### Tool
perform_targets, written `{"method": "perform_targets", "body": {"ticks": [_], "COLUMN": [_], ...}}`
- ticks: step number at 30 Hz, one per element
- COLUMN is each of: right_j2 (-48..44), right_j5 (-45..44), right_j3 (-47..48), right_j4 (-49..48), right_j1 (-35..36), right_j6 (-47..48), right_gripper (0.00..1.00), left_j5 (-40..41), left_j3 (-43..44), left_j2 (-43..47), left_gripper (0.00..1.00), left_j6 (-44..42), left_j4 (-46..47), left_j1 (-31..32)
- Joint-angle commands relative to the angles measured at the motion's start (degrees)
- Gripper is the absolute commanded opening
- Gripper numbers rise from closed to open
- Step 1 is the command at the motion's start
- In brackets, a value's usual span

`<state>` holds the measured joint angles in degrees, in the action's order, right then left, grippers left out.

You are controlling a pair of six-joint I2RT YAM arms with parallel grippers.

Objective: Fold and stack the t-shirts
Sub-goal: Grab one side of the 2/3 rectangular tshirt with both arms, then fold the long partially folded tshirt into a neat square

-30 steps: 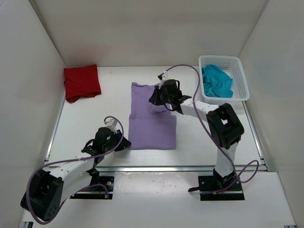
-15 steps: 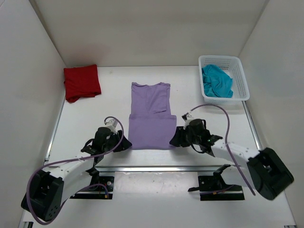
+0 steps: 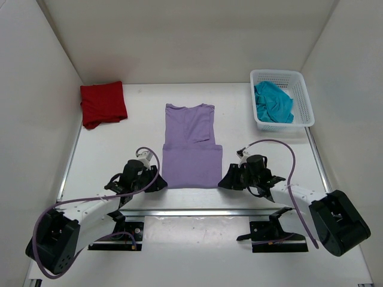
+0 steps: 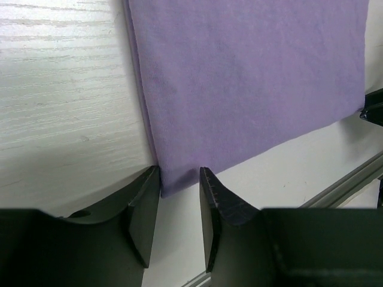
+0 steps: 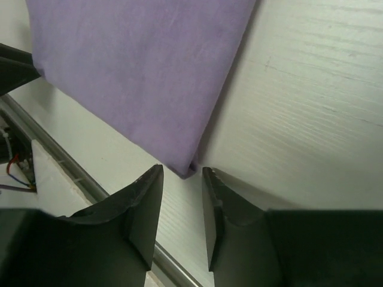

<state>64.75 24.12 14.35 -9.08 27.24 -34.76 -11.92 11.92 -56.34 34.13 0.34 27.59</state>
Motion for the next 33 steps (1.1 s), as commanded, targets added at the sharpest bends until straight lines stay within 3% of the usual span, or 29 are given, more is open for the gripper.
{"method": "perform_targets", "body": {"ticks": [1,6,10,15,20,22,25,28,33], "right_j2": [2.5,2.9,2.1,-2.1,-14.8,-19.4,-21.1,-12.9,4.9], "right_j5": [3.0,1.5,1.2,-1.0,-6.2,-7.5,-5.5,1.4,2.7], "right_j3": [0.4,0.0,-0.3,-0.6,-1.5,0.2,5.9,13.8,32.8], "right_j4": [-2.4,-3.8,-4.1,1.5,16.6,21.4,24.3,23.2,18.9], "right_j1": [-0.4,0.3,0.5,3.6,12.5,14.1,9.1,-0.3,-10.1], "right_j6": [-0.8,-1.4,-1.1,-1.2,-5.7,-6.4,-2.3,5.0,11.0], "right_gripper": [0.30,0.16,0.01,0.00,0.00,0.01,0.00,0.00,0.00], "left_j5": [2.8,2.8,2.4,-0.1,-4.8,-5.3,-8.4,-8.7,-7.5], "left_j3": [-1.2,-0.8,-0.3,0.5,0.4,2.7,10.7,20.3,34.6], "left_j2": [0.2,-1.3,-1.3,2.4,12.1,15.8,16.4,7.8,-8.0], "left_gripper": [0.44,0.36,0.12,0.00,0.00,0.00,0.00,0.00,0.00], "left_j6": [-1.8,-1.9,-2.1,-1.0,3.7,3.2,-1.1,-4.1,-4.9], "left_j4": [-7.5,-7.4,-8.0,-13.4,-21.9,-26.5,-30.7,-26.6,-16.1], "left_j1": [0.6,1.4,1.6,3.2,8.1,6.4,-0.9,-3.9,-10.1]}}
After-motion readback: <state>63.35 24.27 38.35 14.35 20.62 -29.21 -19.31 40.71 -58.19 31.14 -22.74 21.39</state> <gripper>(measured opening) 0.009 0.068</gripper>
